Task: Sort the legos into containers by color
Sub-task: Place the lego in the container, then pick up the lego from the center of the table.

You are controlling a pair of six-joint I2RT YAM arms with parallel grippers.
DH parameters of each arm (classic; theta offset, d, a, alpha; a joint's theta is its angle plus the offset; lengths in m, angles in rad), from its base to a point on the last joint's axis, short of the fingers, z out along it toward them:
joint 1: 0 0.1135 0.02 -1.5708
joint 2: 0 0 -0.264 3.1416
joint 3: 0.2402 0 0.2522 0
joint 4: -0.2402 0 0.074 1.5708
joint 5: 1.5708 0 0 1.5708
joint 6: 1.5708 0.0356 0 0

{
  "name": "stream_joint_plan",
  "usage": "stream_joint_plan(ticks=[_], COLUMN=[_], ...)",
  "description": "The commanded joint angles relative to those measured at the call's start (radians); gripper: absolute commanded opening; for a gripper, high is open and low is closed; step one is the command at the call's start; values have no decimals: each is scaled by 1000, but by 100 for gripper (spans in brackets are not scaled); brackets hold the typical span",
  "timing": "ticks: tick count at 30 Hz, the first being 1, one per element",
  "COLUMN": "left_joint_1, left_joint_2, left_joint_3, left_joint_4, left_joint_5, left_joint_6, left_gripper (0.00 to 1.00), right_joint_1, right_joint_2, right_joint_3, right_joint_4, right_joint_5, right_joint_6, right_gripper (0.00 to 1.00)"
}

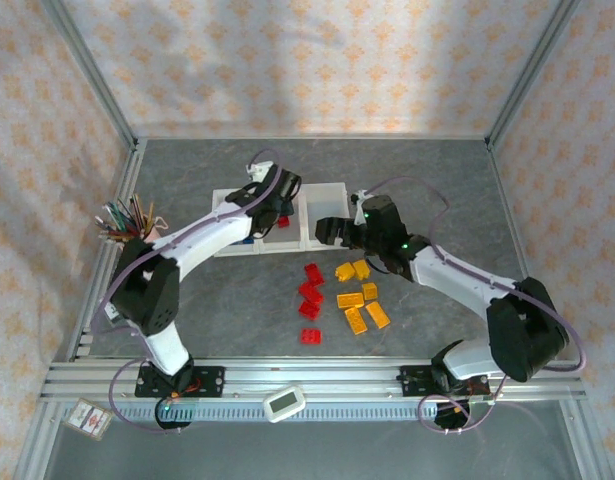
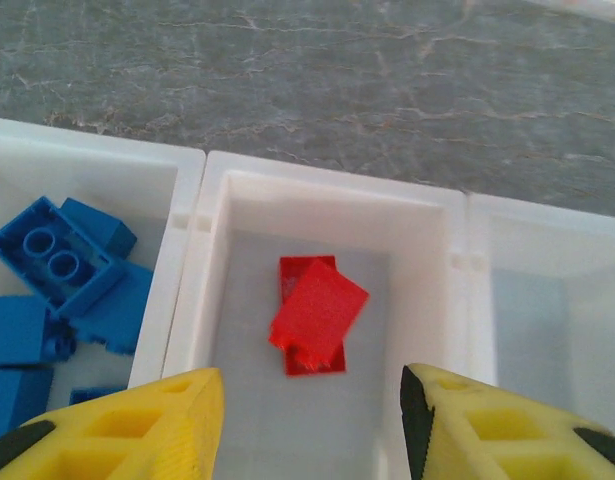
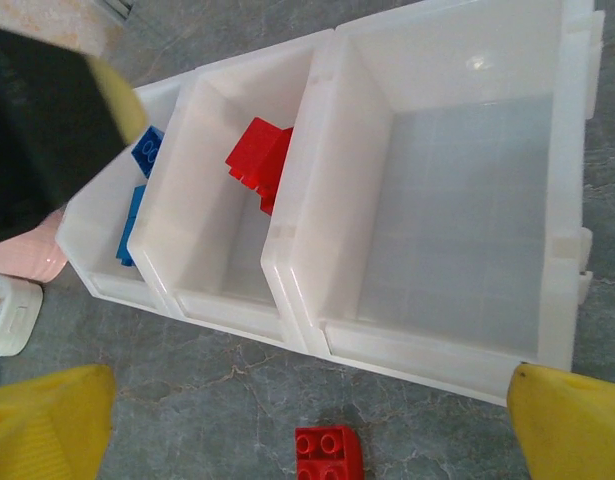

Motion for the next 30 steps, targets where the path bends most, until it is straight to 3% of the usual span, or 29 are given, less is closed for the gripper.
stream_joint_plan(ticks=[1, 12, 23, 28, 30], left_joint_1=[-49, -234, -310, -310, -311], left_joint_2=[-68, -200, -39, 32, 62], left_joint_3=[-81, -296, -322, -284, -279], left_joint_4=[-17, 61, 159, 159, 181], left_joint_5=[20, 54, 94, 102, 122], left_joint_6=[-55, -292, -364, -348, -341], left_gripper=[54, 62, 75, 74, 70], right_joint_1=[-7, -26, -107, -119, -121], right_joint_2=[-40, -130, -151, -145, -143], right_joint_3=[11, -141, -226, -234, -238], right_joint_4=[-62, -80, -29, -19, -17], right_joint_5=[34, 23, -29, -36, -35], right_joint_6=[-21, 15, 35, 29, 27], right_gripper=[100, 100, 100, 100, 100])
